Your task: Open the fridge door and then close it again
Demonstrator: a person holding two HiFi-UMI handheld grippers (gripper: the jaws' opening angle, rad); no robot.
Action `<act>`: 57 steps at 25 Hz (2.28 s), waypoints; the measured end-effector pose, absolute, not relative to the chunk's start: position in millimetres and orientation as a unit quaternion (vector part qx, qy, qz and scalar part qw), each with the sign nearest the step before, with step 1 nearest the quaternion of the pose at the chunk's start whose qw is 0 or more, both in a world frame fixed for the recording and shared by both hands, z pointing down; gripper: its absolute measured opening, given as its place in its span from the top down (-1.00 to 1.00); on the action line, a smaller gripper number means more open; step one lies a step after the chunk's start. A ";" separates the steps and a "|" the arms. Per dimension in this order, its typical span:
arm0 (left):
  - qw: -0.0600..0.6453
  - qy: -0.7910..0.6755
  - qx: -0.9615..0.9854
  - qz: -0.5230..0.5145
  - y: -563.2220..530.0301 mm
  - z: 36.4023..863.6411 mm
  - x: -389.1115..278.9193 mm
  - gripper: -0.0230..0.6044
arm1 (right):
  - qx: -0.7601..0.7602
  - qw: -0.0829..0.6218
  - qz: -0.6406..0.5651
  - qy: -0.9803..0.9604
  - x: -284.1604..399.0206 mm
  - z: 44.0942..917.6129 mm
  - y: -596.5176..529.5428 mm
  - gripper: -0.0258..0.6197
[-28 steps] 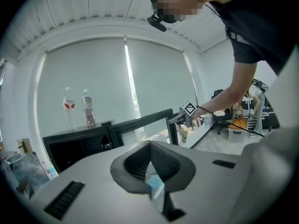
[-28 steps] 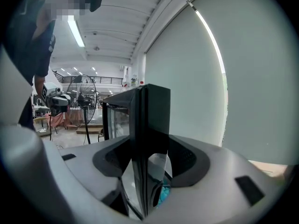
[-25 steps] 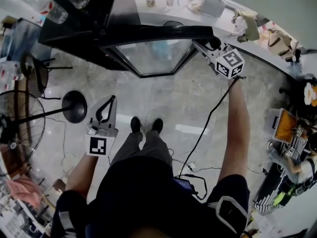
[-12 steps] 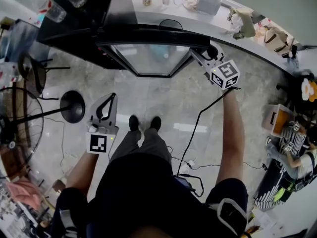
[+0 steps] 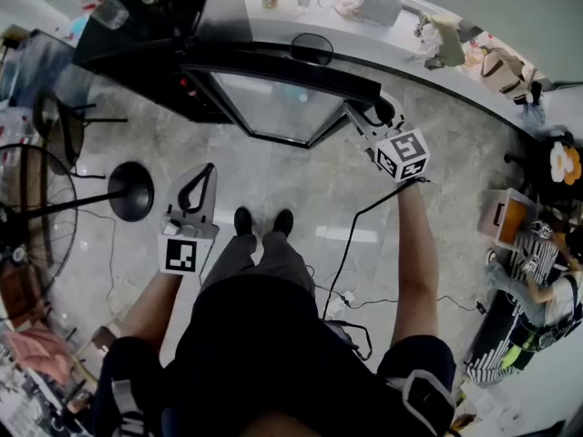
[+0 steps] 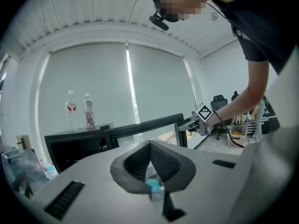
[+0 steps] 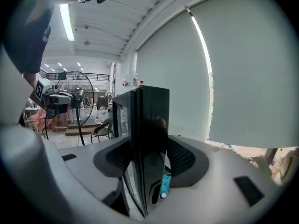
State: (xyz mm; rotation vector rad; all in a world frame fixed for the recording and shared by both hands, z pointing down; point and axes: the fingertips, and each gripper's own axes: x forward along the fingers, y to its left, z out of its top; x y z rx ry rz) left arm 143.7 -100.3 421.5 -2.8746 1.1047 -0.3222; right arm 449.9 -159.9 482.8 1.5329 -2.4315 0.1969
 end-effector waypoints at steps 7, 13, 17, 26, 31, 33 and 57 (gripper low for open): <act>0.025 0.375 -0.922 -0.096 -84.7 413.8 133.7 0.85 | 0.543 0.132 0.069 -0.826 434.0 482.3 -131.5 0.20; 0.027 0.377 -0.922 -0.090 -72.1 410.6 132.4 0.85 | 0.565 0.128 0.071 -0.812 417.1 481.3 -110.3 0.21; 0.031 0.374 -0.923 -0.082 -63.9 405.7 129.2 0.85 | 0.577 0.126 0.072 -0.804 402.8 481.2 -93.6 0.22; 0.026 0.369 -0.926 -0.071 -55.8 397.7 96.5 0.85 | 0.613 0.118 0.077 -0.778 372.3 479.7 -67.7 0.23; 0.025 0.357 -0.931 -0.066 -42.3 397.1 58.3 0.85 | 0.637 0.118 0.078 -0.758 345.5 480.5 -49.6 0.23; 0.025 0.351 -0.934 -0.066 -36.6 397.2 44.5 0.85 | 0.648 0.116 0.081 -0.749 335.9 481.1 -41.5 0.23; 0.023 0.301 -0.953 -0.035 13.3 396.0 -88.4 0.85 | 0.715 0.117 0.086 -0.684 176.1 481.8 22.2 0.23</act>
